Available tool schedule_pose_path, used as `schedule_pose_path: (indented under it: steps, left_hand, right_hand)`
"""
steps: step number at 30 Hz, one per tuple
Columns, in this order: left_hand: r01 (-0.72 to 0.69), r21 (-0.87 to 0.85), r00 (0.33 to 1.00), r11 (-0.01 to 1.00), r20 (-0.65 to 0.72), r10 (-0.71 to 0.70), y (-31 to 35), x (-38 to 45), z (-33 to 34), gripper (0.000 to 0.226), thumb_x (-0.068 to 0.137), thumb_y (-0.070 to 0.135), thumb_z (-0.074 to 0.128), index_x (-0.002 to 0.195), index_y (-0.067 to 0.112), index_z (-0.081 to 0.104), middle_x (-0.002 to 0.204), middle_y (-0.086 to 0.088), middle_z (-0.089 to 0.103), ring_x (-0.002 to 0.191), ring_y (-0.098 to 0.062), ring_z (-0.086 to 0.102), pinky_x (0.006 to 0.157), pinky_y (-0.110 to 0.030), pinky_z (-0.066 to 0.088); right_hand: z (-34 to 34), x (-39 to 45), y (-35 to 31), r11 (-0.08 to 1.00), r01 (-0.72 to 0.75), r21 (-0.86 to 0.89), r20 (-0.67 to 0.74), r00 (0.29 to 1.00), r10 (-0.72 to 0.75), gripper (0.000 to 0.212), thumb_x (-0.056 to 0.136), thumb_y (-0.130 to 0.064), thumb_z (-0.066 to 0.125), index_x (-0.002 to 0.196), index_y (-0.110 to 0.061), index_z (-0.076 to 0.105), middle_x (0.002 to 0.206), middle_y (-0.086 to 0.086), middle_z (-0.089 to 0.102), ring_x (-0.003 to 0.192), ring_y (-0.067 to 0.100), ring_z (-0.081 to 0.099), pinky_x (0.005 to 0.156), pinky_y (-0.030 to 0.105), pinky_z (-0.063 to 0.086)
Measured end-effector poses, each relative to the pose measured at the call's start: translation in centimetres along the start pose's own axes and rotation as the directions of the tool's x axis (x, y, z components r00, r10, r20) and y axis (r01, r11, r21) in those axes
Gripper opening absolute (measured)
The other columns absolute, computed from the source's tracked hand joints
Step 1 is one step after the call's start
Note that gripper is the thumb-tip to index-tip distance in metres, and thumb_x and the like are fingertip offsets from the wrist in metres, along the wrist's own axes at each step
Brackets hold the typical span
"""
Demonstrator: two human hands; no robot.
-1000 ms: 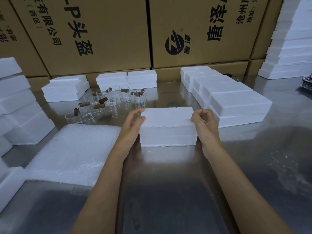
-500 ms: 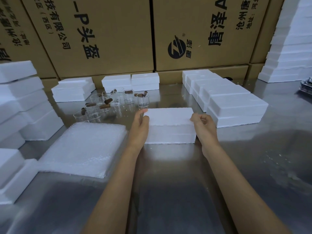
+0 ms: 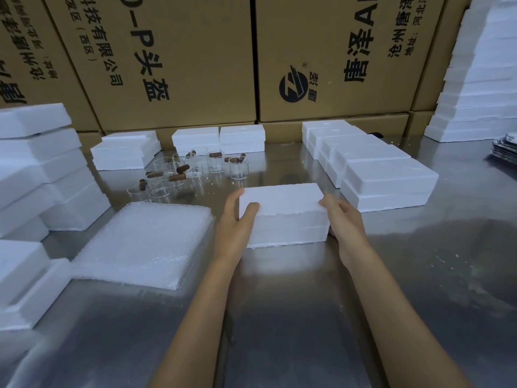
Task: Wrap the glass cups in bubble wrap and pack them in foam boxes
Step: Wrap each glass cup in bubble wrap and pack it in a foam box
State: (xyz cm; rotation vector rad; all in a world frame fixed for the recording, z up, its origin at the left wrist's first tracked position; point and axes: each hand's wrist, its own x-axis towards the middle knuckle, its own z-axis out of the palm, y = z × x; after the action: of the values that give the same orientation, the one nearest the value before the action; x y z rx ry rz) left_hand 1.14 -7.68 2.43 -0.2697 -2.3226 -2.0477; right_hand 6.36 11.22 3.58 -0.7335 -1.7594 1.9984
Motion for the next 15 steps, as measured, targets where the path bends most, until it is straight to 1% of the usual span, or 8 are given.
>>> schedule_pose_path:
  steps: [2, 5, 7, 8, 10, 12, 14, 15]
  left_hand:
    - [0.010, -0.014, 1.000, 1.000, -0.010, -0.010, 0.4, -0.5, -0.1, 0.038, 0.094, 0.037, 0.063, 0.130, 0.044, 0.053, 0.136, 0.015, 0.053, 0.122, -0.012, 0.053, 0.103, -0.034, 0.044]
    - [0.021, -0.004, 1.000, 1.000, 0.015, -0.021, 1.0, -1.5, -0.1, 0.033, 0.090, 0.038, 0.067, 0.120, 0.047, 0.057, 0.127, 0.010, 0.061, 0.112, -0.012, 0.060, 0.100, -0.035, 0.049]
    - [0.031, -0.011, 0.998, 0.999, 0.056, -0.030, 1.3, -2.2, 0.3, 0.026, 0.091, 0.039, 0.066, 0.113, 0.048, 0.060, 0.117, 0.004, 0.066, 0.107, -0.016, 0.064, 0.099, -0.038, 0.051]
    - [0.036, -0.023, 0.996, 0.999, 0.079, -0.034, 1.5, -2.6, 0.6, 0.022, 0.091, 0.038, 0.066, 0.111, 0.048, 0.061, 0.111, 0.000, 0.068, 0.104, -0.018, 0.066, 0.096, -0.036, 0.052]
    - [0.043, -0.048, 0.991, 0.998, 0.132, -0.036, 1.9, -3.4, 1.6, 0.019, 0.092, 0.034, 0.065, 0.108, 0.044, 0.062, 0.107, -0.008, 0.070, 0.099, -0.022, 0.069, 0.090, -0.033, 0.053]
    - [0.048, -0.068, 0.980, 0.997, 0.196, -0.034, 2.0, -4.0, 3.1, 0.020, 0.091, 0.031, 0.067, 0.107, 0.042, 0.062, 0.109, -0.012, 0.068, 0.099, -0.024, 0.069, 0.093, -0.037, 0.055]
    - [0.046, -0.083, 0.970, 0.996, 0.240, -0.025, 2.0, -4.5, 5.2, 0.020, 0.091, 0.030, 0.069, 0.106, 0.039, 0.060, 0.102, -0.007, 0.068, 0.095, -0.023, 0.068, 0.091, -0.040, 0.055]
    - [0.043, -0.091, 0.968, 0.995, 0.251, -0.019, 2.0, -4.6, 6.4, 0.020, 0.090, 0.030, 0.070, 0.105, 0.038, 0.059, 0.094, 0.000, 0.066, 0.087, -0.020, 0.066, 0.085, -0.038, 0.054]
  right_hand:
    - [-0.2, -0.4, -0.2, 0.999, 0.004, -0.043, -0.037, 0.999, -0.006, 0.019, 0.086, -0.036, 0.062, 0.087, -0.017, 0.061, 0.083, -0.005, 0.056, 0.075, 0.015, 0.052, 0.064, 0.027, 0.039]
    - [-0.9, -1.1, -0.4, 0.995, 0.032, -0.092, -0.093, 0.995, -0.041, 0.020, 0.088, -0.035, 0.058, 0.087, -0.015, 0.061, 0.083, -0.007, 0.056, 0.075, 0.011, 0.052, 0.062, 0.028, 0.037]
    - [-1.7, -1.6, -0.5, 0.984, 0.084, -0.160, -0.170, 0.979, -0.111, 0.019, 0.089, -0.034, 0.055, 0.087, -0.016, 0.060, 0.084, -0.007, 0.057, 0.077, 0.011, 0.052, 0.063, 0.029, 0.037]
    - [-2.2, -1.8, -0.6, 0.965, 0.122, -0.232, -0.216, 0.961, -0.173, 0.018, 0.090, -0.033, 0.053, 0.089, -0.016, 0.059, 0.083, -0.008, 0.057, 0.076, 0.011, 0.051, 0.064, 0.030, 0.036]
    - [-3.2, -2.5, -1.0, 0.877, 0.182, -0.444, -0.276, 0.904, -0.327, 0.015, 0.091, -0.028, 0.051, 0.096, -0.016, 0.059, 0.083, -0.005, 0.060, 0.074, 0.016, 0.051, 0.066, 0.032, 0.034]
    - [-4.2, -3.2, -1.4, 0.735, 0.224, -0.640, -0.281, 0.822, -0.496, 0.019, 0.090, -0.019, 0.050, 0.106, -0.015, 0.061, 0.094, 0.004, 0.064, 0.086, 0.028, 0.053, 0.073, 0.036, 0.040]
    - [-5.3, -3.6, -1.7, 0.560, 0.259, -0.787, -0.224, 0.726, -0.650, 0.027, 0.088, -0.010, 0.052, 0.112, -0.010, 0.064, 0.108, 0.010, 0.066, 0.104, 0.034, 0.052, 0.082, 0.043, 0.044]
    - [-5.5, -3.8, -2.0, 0.485, 0.274, -0.831, -0.177, 0.696, -0.696, 0.028, 0.086, -0.008, 0.055, 0.112, -0.009, 0.065, 0.111, 0.012, 0.066, 0.107, 0.035, 0.051, 0.086, 0.045, 0.042]
